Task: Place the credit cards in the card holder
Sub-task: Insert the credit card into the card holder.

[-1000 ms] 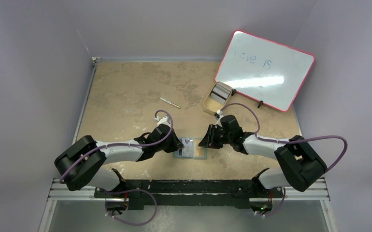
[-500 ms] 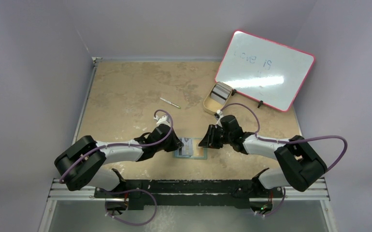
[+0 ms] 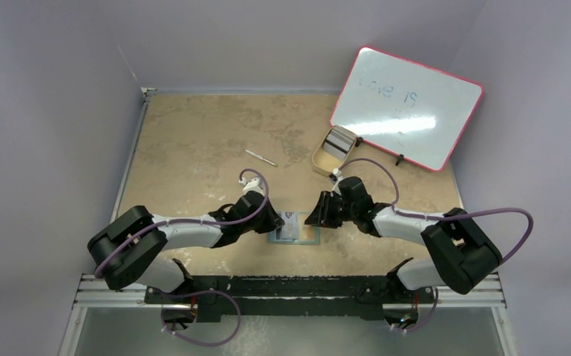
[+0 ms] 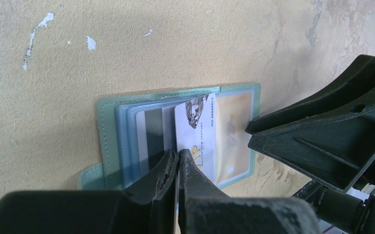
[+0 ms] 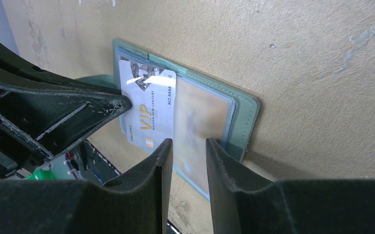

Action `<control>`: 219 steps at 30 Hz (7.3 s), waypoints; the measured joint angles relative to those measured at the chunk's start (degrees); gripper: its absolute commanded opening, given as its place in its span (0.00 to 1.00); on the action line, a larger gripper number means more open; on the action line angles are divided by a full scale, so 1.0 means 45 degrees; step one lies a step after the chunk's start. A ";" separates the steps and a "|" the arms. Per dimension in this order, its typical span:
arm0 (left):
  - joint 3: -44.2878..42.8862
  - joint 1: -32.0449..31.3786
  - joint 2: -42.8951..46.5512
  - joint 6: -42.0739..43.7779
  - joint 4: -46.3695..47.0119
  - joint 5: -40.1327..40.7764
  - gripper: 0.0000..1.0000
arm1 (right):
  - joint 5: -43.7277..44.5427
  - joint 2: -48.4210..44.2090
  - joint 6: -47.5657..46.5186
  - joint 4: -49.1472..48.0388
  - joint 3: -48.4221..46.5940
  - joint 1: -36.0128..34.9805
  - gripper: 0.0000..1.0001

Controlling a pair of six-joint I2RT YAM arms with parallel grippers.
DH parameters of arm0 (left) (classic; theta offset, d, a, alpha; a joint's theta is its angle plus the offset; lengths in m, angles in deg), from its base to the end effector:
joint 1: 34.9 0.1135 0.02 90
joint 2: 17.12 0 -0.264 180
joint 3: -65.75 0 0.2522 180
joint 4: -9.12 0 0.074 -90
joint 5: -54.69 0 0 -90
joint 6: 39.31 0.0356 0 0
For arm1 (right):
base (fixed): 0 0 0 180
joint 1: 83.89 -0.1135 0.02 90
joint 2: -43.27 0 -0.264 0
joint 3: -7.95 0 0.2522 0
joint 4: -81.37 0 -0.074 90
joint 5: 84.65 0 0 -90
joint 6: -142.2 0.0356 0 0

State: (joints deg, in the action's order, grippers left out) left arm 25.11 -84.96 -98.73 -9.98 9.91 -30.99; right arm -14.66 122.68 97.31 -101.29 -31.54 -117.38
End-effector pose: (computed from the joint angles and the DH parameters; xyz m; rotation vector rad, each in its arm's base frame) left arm 0.1661 -0.1942 0.1387 -0.2688 2.4313 -0.8821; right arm 0.2021 0.1483 0.1461 0.0343 2.4239 1.0880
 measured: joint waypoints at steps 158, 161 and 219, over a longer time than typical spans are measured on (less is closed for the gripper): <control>-0.0656 -0.2288 -0.1214 -0.1996 0.0899 0.2351 0.31 | 0.1807 -0.1987 0.1914 -0.0039 0.1559 -0.0403 0.20; -0.0748 -0.2297 -0.1219 -0.1996 0.0738 0.2302 0.31 | 0.1875 -0.2259 0.1914 0.0131 0.1559 -0.0413 0.20; -0.3507 -0.2254 -0.3186 -0.1894 -0.0937 0.1413 0.37 | 0.2540 -0.2735 0.1953 0.0622 0.1948 -0.0403 0.24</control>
State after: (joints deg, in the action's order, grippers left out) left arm 9.33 -95.10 -113.06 -18.50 5.69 -24.63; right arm -3.23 110.38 106.09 -98.49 -22.78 -119.20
